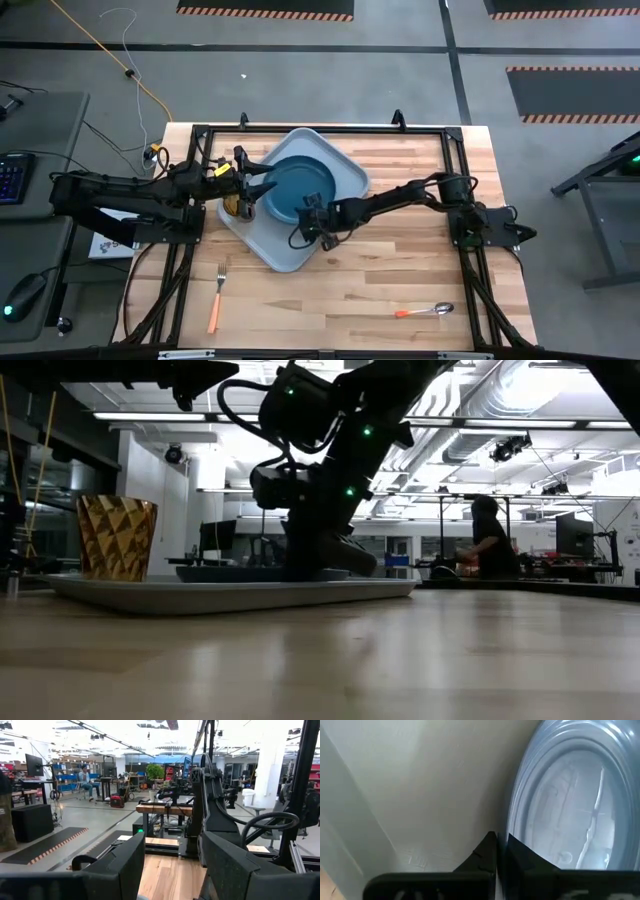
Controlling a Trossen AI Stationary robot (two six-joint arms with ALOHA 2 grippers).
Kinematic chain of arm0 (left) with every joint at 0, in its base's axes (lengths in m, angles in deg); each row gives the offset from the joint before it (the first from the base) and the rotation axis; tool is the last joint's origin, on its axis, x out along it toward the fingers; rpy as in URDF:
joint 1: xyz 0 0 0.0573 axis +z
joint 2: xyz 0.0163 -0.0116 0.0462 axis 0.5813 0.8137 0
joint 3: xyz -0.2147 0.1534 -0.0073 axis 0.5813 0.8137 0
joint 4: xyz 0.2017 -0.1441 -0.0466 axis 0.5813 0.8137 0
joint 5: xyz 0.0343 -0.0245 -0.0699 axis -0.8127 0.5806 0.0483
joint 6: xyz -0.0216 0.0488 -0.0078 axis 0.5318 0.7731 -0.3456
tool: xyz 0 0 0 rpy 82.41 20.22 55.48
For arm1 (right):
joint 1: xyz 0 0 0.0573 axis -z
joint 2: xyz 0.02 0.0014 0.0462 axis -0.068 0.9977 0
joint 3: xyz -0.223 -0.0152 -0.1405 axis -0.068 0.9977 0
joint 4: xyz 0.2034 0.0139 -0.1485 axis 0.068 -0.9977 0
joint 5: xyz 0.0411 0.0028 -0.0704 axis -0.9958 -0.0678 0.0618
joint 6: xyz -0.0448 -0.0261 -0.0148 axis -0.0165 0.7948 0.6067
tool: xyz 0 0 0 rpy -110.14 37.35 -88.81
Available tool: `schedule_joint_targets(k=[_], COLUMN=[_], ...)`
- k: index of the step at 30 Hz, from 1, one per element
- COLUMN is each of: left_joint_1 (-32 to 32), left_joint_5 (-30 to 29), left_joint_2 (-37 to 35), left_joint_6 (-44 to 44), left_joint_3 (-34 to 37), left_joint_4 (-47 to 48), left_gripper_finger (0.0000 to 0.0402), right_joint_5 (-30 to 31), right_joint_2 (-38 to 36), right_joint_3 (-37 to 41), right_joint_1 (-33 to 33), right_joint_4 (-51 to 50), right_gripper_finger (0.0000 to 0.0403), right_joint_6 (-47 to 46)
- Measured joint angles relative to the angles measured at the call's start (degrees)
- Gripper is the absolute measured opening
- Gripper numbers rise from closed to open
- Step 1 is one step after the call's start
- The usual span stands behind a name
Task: Pick and place plate/cup/fork/spoon on tray
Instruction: Put the dark blue plate on the tray
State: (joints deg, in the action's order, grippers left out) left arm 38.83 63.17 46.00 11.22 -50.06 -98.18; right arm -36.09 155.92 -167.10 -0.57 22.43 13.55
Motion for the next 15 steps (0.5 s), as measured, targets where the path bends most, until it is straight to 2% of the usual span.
schedule_joint_targets(k=[7,15], left_joint_1=[0.0,0.0], left_joint_5=[0.0,0.0], left_joint_2=[0.0,0.0], left_joint_6=[0.0,0.0], left_joint_3=[0.0,0.0], left_joint_4=[0.0,0.0], left_gripper_finger=[0.0188,0.0188], right_joint_5=[-0.1,1.5], right_joint_2=[0.0,-0.2], right_joint_3=[0.0,0.0], right_joint_1=[0.3,0.3], right_joint_4=[0.2,0.0], right_gripper_finger=[0.0005,0.0047], right_joint_6=[-0.1,-0.2])
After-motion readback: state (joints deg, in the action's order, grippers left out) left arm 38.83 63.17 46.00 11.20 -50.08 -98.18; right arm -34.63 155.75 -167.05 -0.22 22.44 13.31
